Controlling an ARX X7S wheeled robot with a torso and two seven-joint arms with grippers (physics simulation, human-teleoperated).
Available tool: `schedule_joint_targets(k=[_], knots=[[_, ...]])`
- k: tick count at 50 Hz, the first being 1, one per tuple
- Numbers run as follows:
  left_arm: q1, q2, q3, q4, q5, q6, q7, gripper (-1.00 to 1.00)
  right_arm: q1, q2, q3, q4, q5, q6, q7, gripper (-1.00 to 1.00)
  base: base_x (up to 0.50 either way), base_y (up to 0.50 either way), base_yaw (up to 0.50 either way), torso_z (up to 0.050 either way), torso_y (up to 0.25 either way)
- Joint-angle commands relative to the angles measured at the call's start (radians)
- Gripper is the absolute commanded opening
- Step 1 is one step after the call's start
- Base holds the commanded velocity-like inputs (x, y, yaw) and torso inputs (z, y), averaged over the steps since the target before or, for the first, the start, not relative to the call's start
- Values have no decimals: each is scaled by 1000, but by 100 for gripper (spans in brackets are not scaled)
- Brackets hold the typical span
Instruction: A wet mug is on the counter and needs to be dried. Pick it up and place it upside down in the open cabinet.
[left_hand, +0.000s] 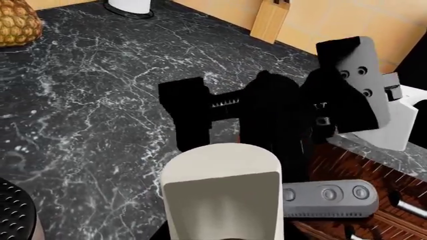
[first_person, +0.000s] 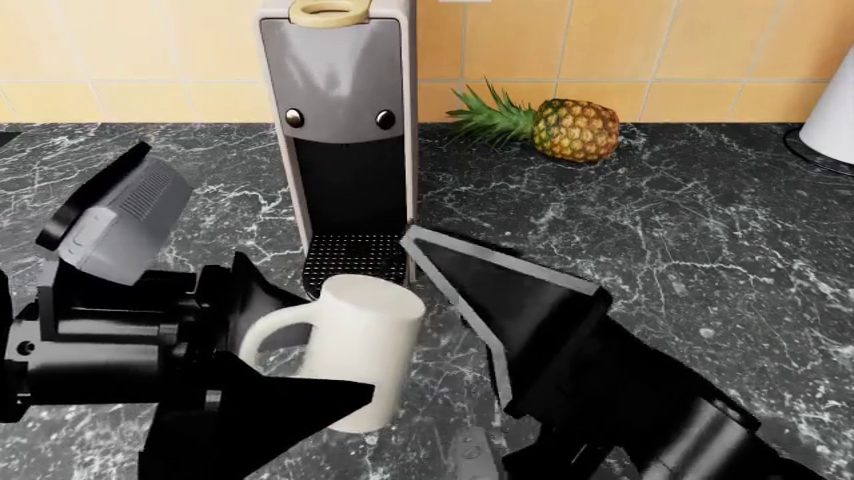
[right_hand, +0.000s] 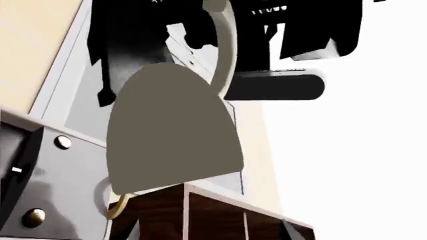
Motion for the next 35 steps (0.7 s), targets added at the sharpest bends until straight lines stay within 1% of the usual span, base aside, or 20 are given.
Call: schedule_joint_targets(k=[1,10,15,18,25,30,35], knots=[[15,-24,-25,29,-66,52,-81,-100,-91,-16,120,-141,143,230,-28,100,0,0,0,0,0],[31,-47,-51,102,-123,111,-170,-100,-190,-91,224,-270,236,412,15,100,0,0,0,0,0],[28,-53,-56,132,-151,131,-211,-100,-255,-125,287,-316,294,469,92,100,0,0,0,0,0],[29,-55,-58,156,-163,146,-239,-100,-299,-145,377,-361,398,492,152,100,0,0,0,3,0],[23,-53,-61,190,-191,181,-304,-100,-419,-172,521,-413,536,483,269,100,0,0,0,0,0],[10,-51,-51,226,-229,214,-388,-100,-542,-185,684,-384,708,392,375,100,0,0,0,0,0],[7,-60,-61,273,-262,264,-469,-100,-623,-189,763,-350,799,318,440,100,0,0,0,0,2]])
